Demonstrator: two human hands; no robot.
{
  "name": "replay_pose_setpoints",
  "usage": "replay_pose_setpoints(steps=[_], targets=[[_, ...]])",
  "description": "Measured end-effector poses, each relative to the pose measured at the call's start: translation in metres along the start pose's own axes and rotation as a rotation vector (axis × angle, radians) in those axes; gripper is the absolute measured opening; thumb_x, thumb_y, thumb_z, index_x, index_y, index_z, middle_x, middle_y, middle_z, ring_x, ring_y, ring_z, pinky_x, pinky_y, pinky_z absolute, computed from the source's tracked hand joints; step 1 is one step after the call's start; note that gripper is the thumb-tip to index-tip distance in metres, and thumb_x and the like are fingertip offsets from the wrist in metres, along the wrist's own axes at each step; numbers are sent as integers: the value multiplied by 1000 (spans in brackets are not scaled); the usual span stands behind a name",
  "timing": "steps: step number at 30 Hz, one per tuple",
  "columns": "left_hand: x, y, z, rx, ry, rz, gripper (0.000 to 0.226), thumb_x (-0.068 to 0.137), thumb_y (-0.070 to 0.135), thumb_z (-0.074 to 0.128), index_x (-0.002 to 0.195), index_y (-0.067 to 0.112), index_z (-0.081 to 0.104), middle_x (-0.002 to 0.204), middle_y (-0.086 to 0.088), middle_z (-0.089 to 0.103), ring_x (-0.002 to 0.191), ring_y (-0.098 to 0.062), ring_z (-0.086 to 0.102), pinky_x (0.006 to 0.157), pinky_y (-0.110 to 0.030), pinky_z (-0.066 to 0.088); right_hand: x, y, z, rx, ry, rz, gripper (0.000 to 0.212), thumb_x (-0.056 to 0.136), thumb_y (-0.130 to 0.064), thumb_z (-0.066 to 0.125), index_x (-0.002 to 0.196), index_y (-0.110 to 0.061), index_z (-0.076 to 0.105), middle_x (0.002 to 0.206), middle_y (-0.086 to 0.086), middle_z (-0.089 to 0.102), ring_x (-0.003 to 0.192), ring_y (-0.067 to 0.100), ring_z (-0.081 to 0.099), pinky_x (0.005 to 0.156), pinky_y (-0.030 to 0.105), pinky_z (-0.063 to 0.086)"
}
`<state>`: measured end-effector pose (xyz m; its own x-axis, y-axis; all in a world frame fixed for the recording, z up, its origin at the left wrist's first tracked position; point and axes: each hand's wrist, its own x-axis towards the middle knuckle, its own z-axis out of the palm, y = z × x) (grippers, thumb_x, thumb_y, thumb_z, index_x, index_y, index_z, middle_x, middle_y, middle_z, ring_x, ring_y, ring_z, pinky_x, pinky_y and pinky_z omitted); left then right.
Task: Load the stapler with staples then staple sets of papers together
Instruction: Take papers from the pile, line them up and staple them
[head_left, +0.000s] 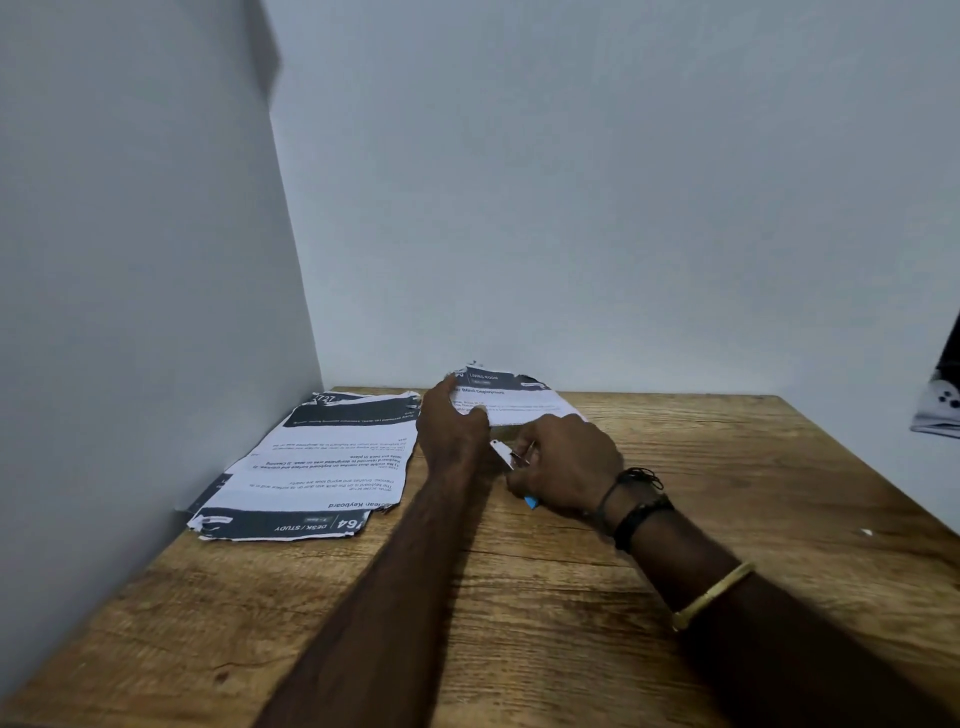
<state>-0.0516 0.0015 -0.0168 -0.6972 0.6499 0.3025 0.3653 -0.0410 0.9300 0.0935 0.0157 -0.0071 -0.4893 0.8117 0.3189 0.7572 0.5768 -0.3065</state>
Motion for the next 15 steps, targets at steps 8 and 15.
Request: replay_pose_setpoints(steps=[8, 15], targets=[[0, 5, 1, -87, 33, -42, 61, 80, 7, 72, 139, 8, 58, 143, -9, 59, 135, -24, 53, 115, -33, 39, -1, 5, -1, 61, 32, -33, 32, 68, -55, 79, 82, -28, 69, 80, -10, 67, 77, 12, 61, 59, 27, 40], [0, 6, 8, -290, -23, -122, 70, 66, 11, 75, 135, 12, 62, 130, -9, 63, 115, -31, 65, 90, -49, 60, 6, 25, -9, 383, 431, 61, 31, 84, -10, 70, 112, -24, 73, 114, 2, 68, 100, 22, 64, 83, 30, 47]])
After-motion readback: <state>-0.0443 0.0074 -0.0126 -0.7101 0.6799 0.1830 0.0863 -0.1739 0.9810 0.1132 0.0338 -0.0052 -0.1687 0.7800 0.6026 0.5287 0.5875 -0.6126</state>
